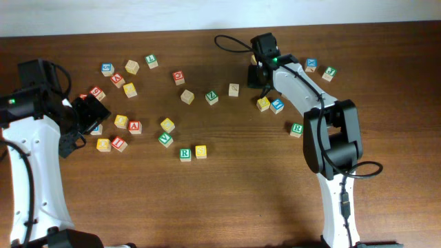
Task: Spell out RSS
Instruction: 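Lower the right gripper onto a yellow S block and grasp it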
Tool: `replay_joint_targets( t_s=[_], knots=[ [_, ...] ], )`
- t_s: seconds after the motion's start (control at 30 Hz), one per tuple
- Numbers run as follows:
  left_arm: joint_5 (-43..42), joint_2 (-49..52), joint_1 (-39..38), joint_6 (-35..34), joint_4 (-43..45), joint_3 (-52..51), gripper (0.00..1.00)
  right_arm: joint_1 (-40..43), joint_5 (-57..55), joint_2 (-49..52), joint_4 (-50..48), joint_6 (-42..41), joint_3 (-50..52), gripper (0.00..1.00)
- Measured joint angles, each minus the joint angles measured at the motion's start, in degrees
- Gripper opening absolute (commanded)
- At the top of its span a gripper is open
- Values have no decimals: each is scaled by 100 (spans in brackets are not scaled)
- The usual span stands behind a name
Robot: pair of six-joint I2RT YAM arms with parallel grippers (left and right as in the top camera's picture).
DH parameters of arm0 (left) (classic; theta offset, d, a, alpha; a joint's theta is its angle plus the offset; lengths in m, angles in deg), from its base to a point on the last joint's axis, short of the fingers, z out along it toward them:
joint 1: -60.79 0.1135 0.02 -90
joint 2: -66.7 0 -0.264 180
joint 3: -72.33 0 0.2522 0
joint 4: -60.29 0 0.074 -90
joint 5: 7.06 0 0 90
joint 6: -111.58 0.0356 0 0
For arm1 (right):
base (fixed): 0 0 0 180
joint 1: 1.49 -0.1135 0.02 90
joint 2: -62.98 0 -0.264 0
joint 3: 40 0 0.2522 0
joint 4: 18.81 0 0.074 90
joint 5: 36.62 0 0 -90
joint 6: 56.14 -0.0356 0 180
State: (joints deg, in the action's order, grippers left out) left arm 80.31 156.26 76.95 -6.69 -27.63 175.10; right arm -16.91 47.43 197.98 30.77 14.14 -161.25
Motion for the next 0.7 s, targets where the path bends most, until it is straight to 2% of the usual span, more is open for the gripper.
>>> replay_joint_targets(
  t_s=[0.17,0.3,0.7],
  knots=[
    [0,0,0,0,0,0,99,0,-17,0,-116,0,0,44],
    [0,0,0,0,2,0,99,0,-20,0,-122,7,0,26],
    [0,0,0,0,2,0,99,0,-17,-48,52,-22,0,27]
  ],
)
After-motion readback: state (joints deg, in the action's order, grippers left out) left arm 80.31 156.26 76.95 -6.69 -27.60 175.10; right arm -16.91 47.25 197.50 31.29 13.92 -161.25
